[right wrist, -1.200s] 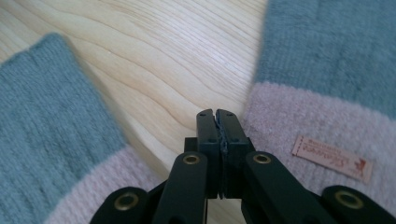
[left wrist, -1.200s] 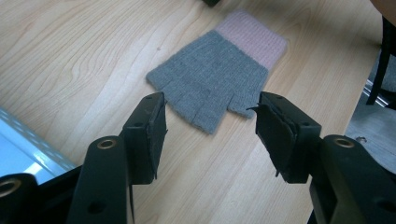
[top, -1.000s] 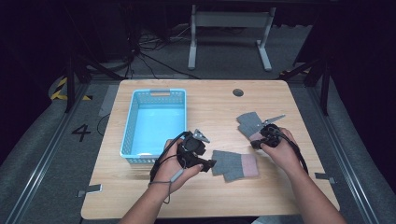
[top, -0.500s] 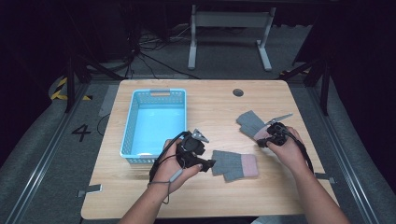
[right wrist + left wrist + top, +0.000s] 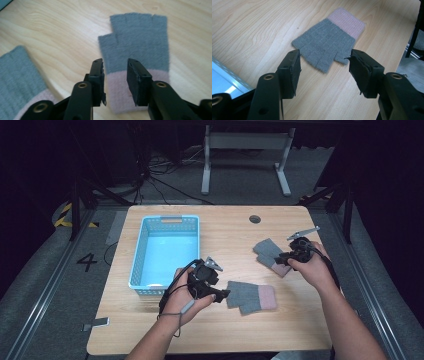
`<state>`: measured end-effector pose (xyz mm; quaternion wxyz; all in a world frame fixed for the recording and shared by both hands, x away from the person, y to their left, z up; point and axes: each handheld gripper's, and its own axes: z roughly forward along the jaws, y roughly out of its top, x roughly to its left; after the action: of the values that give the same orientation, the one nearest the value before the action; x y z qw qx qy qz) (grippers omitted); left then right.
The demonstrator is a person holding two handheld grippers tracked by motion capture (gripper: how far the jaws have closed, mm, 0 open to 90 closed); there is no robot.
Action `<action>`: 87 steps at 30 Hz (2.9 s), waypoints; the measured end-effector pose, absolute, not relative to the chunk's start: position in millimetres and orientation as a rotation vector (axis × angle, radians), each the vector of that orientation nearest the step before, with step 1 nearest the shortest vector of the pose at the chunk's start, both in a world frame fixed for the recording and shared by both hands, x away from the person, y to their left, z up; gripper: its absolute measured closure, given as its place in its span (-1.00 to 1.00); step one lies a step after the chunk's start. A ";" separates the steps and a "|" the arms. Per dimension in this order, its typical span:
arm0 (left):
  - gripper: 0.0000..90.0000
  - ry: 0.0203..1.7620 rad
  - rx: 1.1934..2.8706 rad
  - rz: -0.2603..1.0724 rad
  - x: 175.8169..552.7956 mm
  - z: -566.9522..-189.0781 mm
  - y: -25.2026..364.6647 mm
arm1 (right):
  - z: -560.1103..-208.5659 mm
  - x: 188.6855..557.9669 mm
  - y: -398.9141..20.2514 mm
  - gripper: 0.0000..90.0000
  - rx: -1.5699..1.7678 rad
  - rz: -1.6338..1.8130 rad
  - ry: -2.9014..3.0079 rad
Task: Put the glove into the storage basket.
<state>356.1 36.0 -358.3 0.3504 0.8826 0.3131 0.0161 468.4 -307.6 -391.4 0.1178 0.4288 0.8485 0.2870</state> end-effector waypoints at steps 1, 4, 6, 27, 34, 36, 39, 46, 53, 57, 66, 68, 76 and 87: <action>-0.03 0.811 2.286 0.042 356.1 -358.3 36.0 | -391.3 472.5 -307.9 0.35 1.245 0.827 2.476; -0.03 0.812 2.291 0.040 355.7 -359.2 35.4 | -392.8 483.6 -308.6 0.31 1.245 0.779 2.484; -0.04 0.807 2.299 0.037 355.3 -359.6 35.7 | -395.7 491.6 -308.8 0.25 1.256 0.765 2.489; -0.05 0.823 2.293 0.045 354.4 -360.5 38.7 | -430.2 525.7 -303.8 0.30 1.253 0.630 2.543; -0.05 0.818 2.290 0.039 353.9 -359.8 38.8 | -428.1 523.8 -304.7 0.86 1.284 0.651 2.548; -0.05 0.823 2.288 0.037 354.4 -359.8 39.5 | -425.0 521.9 -304.7 0.90 1.296 0.668 2.532; -0.06 0.820 2.288 0.036 354.8 -359.9 39.9 | -418.8 519.3 -306.6 0.90 1.297 0.697 2.529; -0.05 0.814 2.284 0.033 354.1 -358.9 39.0 | -398.3 509.1 -310.2 0.89 1.269 0.784 2.501; -0.05 0.816 2.280 0.032 353.2 -357.9 38.8 | -379.8 496.6 -311.1 0.89 1.232 0.853 2.499; -0.05 0.817 2.279 0.034 353.1 -357.5 39.4 | -372.1 488.8 -309.3 0.88 1.212 0.870 2.516; -0.05 0.818 2.281 0.036 352.6 -357.2 39.5 | -358.6 468.5 -301.5 0.87 1.132 0.920 2.558; -0.05 0.820 2.277 0.034 352.3 -357.1 39.3 | -356.5 463.1 -298.4 0.87 1.104 0.927 2.576; -0.06 0.817 2.285 0.028 352.9 -357.7 38.6 | -354.0 442.1 -283.5 0.87 0.972 0.916 2.659; -0.06 0.816 2.293 0.016 353.1 -358.3 37.7 | -360.1 421.7 -263.7 0.87 0.846 0.911 2.754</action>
<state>353.1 37.7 -358.3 0.3466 0.8837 0.3144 0.0063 421.7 -263.7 -360.1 0.0599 0.2793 0.9099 0.3008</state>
